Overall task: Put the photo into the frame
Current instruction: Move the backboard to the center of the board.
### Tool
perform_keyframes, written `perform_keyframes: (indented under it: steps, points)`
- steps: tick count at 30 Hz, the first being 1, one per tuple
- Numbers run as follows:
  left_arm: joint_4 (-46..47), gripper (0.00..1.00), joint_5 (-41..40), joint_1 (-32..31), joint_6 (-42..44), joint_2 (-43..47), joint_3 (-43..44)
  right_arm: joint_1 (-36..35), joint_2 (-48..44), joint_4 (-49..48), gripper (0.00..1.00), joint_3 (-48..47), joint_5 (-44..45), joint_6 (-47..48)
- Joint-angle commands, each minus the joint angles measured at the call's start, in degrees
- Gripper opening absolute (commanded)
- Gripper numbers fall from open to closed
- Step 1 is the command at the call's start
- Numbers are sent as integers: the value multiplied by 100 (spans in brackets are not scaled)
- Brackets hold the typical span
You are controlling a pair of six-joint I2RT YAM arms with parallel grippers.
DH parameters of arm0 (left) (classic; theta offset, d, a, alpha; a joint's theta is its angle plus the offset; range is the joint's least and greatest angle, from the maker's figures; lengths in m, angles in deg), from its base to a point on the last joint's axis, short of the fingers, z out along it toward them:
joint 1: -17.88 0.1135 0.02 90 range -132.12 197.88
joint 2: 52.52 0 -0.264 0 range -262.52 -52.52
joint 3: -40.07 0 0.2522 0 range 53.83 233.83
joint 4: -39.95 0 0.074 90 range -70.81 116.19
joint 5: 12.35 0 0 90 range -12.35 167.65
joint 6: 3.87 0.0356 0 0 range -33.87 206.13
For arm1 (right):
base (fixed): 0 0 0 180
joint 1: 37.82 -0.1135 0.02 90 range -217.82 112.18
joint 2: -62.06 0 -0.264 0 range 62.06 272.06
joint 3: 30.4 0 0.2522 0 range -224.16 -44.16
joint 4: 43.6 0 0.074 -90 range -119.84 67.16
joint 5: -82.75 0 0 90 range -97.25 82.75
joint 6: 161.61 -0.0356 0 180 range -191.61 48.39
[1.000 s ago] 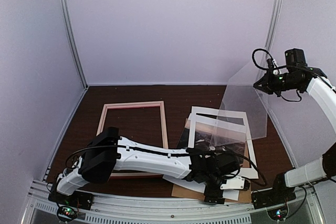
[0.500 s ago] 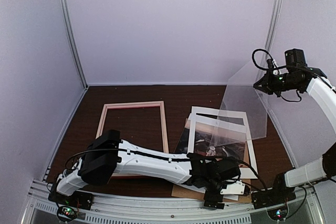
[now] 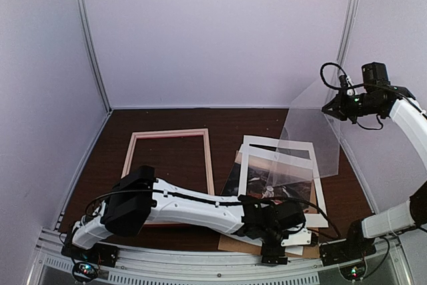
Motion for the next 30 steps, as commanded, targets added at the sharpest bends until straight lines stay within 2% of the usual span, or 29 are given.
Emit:
perform_keyframes:
  steps: [1,12,19,30]
  points:
    - [413,94,-107,327,-237,-116,-42,59,-108,-135,0,65,-110,43]
    - [497,94,-619,364,-259,-162,-102,59,-99,-180,0,97,-146,35]
    - [644,94,-998,500,-606,-158,-168,59,-108,-184,0,126,-147,28]
    - [796,92,-511,657,-779,-76,-371,59,-99,-212,0,166,-156,17]
